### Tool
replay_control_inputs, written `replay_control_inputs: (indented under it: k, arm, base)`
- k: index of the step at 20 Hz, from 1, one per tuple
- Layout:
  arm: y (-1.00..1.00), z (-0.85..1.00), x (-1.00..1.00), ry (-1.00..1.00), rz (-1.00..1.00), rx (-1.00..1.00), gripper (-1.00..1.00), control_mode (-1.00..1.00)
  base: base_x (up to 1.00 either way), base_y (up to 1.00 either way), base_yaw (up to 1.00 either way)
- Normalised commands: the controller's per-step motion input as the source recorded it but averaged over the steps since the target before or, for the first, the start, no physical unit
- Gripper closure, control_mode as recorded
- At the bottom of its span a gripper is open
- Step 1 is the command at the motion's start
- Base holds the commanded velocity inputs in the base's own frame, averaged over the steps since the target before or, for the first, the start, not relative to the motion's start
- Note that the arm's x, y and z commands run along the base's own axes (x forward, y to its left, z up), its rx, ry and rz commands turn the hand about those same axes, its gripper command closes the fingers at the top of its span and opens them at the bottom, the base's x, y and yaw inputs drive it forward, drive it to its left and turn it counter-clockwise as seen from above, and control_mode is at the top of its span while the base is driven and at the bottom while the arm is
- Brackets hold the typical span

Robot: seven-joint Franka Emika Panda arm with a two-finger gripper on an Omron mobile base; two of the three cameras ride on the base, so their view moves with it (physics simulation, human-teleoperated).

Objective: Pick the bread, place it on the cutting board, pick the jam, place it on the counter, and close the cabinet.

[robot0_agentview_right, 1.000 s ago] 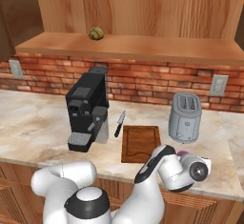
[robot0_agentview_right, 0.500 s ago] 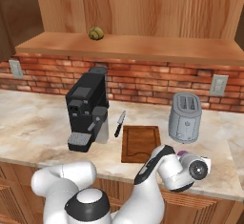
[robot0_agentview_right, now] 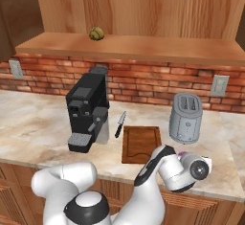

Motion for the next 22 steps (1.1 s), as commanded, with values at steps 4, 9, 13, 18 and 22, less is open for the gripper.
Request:
replay_control_inputs:
  k: [4,9,13,18,22]
  arm:
    - [0.0,0.23,-0.05,-0.03,0.0,0.0,-1.0,-1.0]
    - [0.0,0.3,-0.04,-0.05,0.0,0.0,-1.0,-1.0]
    - [0.0,0.36,-0.01,-0.04,0.0,0.0,-1.0,-1.0]
    - [0.0,0.38,-0.11,-0.02,0.0,0.0,-1.0,-1.0]
    - [0.0,0.4,-0.19,0.0,0.0,0.0,-1.0,-1.0]
  base:
    - [0.0,0.0,0.0]
    - [0.0,0.0,0.0]
    - [0.0,0.0,0.0]
    - [0.0,0.0,0.0]
    - [0.0,0.0,0.0]
